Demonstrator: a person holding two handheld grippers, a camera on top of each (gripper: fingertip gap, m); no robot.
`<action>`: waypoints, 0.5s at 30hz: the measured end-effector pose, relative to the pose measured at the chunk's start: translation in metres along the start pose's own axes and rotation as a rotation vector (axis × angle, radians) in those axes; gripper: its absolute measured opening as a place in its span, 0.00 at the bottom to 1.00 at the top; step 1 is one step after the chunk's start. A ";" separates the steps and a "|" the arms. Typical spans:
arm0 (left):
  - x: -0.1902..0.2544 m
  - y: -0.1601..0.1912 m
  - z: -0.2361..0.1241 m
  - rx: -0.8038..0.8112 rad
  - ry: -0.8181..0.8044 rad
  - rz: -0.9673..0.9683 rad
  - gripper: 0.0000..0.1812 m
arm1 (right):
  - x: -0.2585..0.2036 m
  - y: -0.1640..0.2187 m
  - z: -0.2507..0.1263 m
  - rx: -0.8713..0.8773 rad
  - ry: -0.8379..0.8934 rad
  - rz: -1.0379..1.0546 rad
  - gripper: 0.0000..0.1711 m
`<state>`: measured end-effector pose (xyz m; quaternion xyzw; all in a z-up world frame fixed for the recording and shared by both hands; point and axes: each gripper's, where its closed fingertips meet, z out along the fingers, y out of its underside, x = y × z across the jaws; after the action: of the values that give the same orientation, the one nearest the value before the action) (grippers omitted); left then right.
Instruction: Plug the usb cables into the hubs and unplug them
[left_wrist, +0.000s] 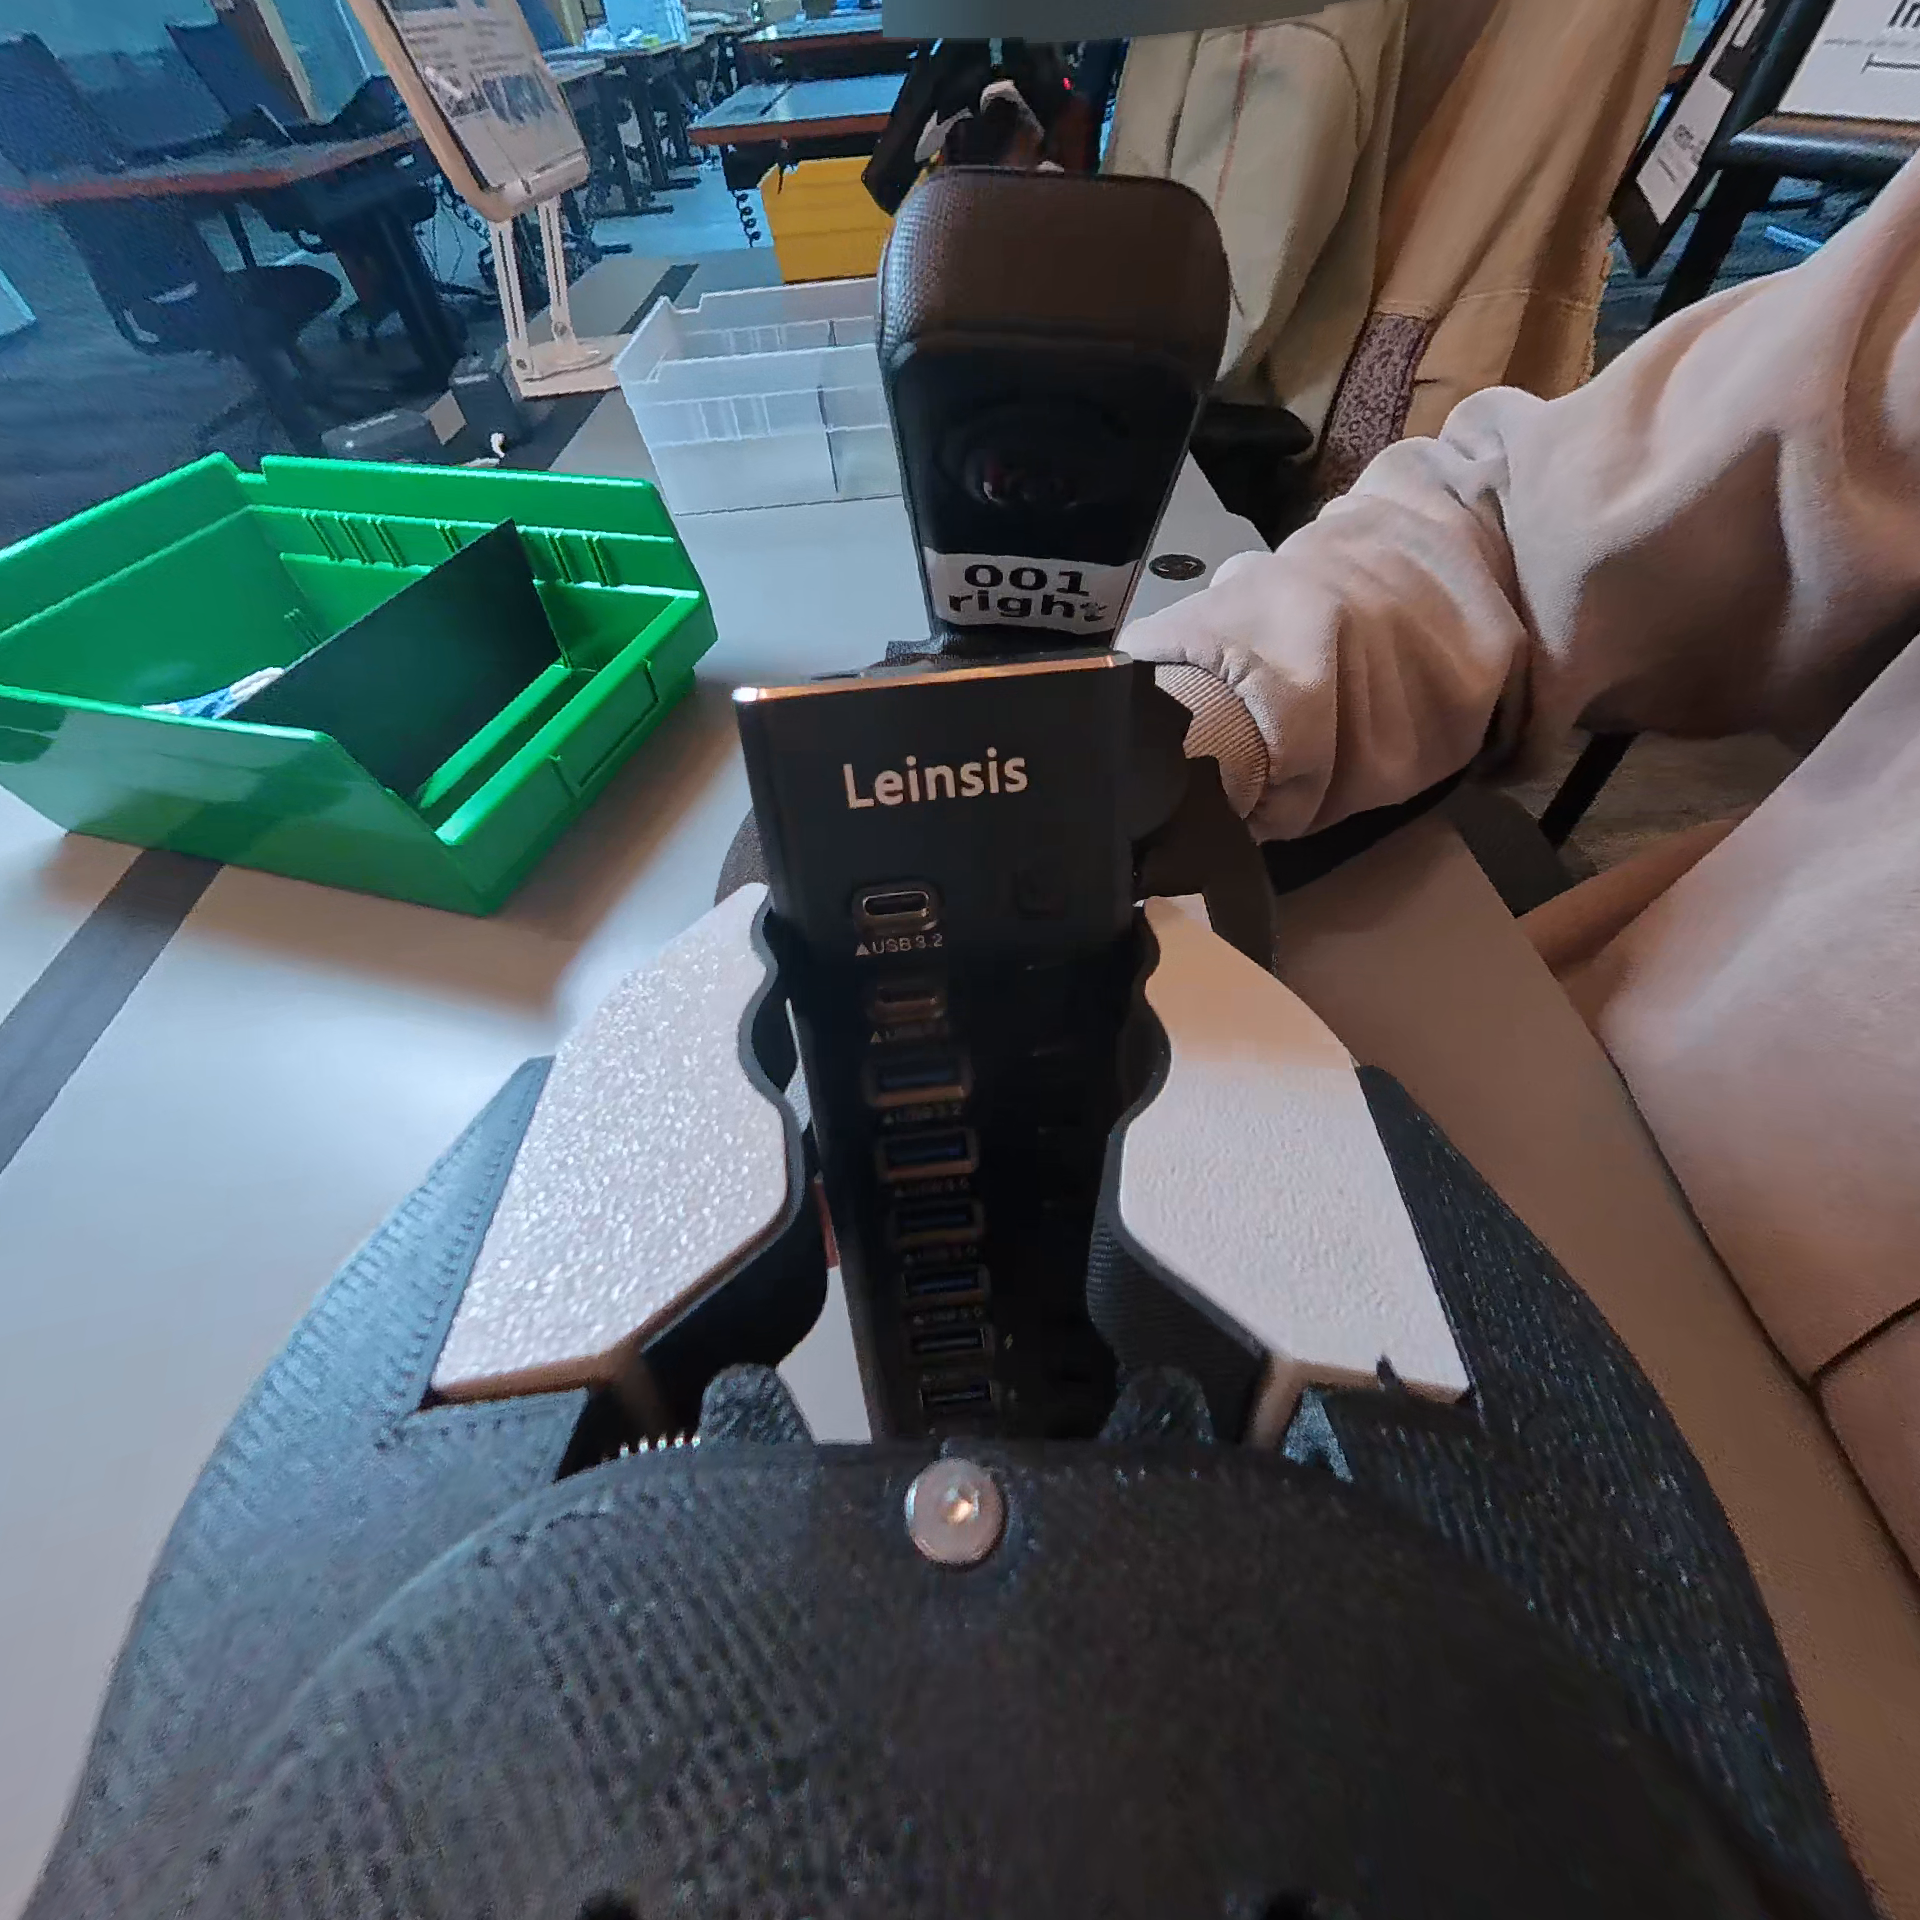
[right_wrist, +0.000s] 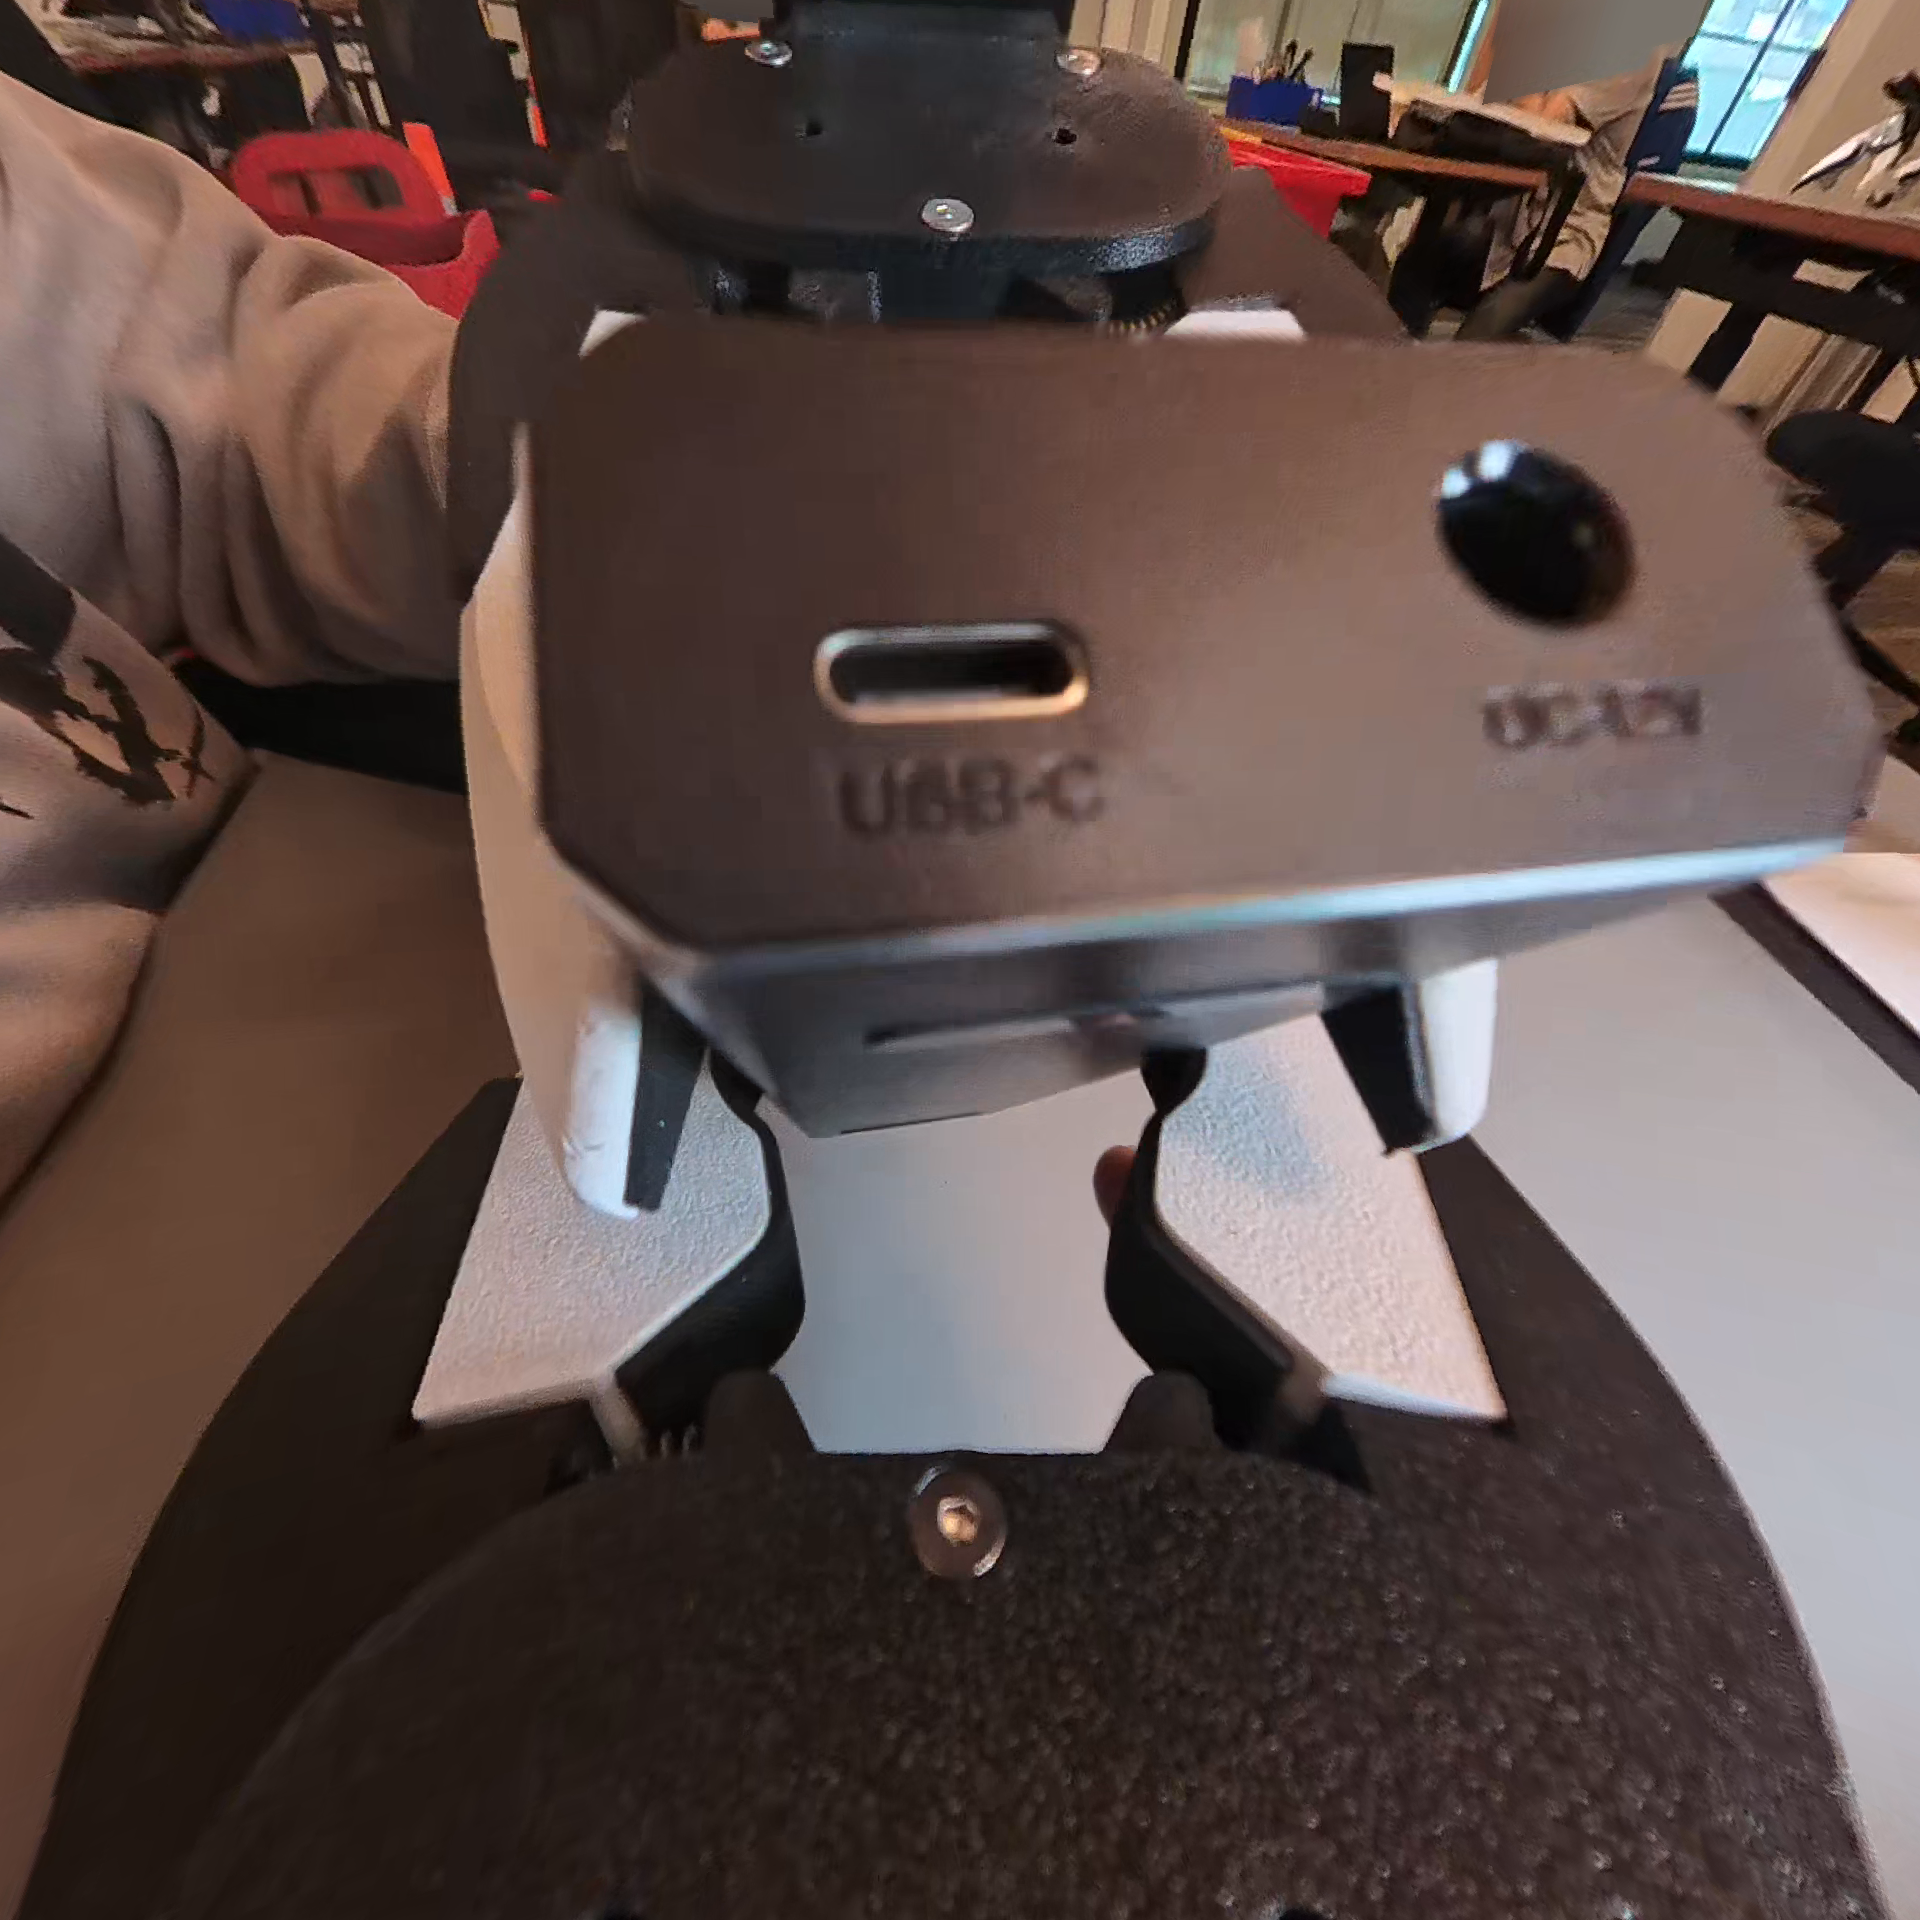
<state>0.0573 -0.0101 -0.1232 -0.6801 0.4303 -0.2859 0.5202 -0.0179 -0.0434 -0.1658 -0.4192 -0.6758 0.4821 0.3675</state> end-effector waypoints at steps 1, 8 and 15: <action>0.001 -0.001 0.000 0.002 -0.001 0.011 0.34 | 0.000 0.000 -0.001 -0.007 0.003 -0.009 0.42; -0.003 -0.004 -0.002 -0.006 -0.039 0.047 0.34 | 0.007 -0.002 -0.002 0.005 0.058 -0.003 0.42; -0.004 -0.002 -0.001 -0.023 -0.113 0.157 0.34 | 0.011 0.004 -0.002 -0.054 0.099 -0.068 0.42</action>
<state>0.0551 -0.0071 -0.1202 -0.6652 0.4555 -0.2004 0.5566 -0.0192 -0.0319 -0.1678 -0.4289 -0.6836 0.4297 0.4052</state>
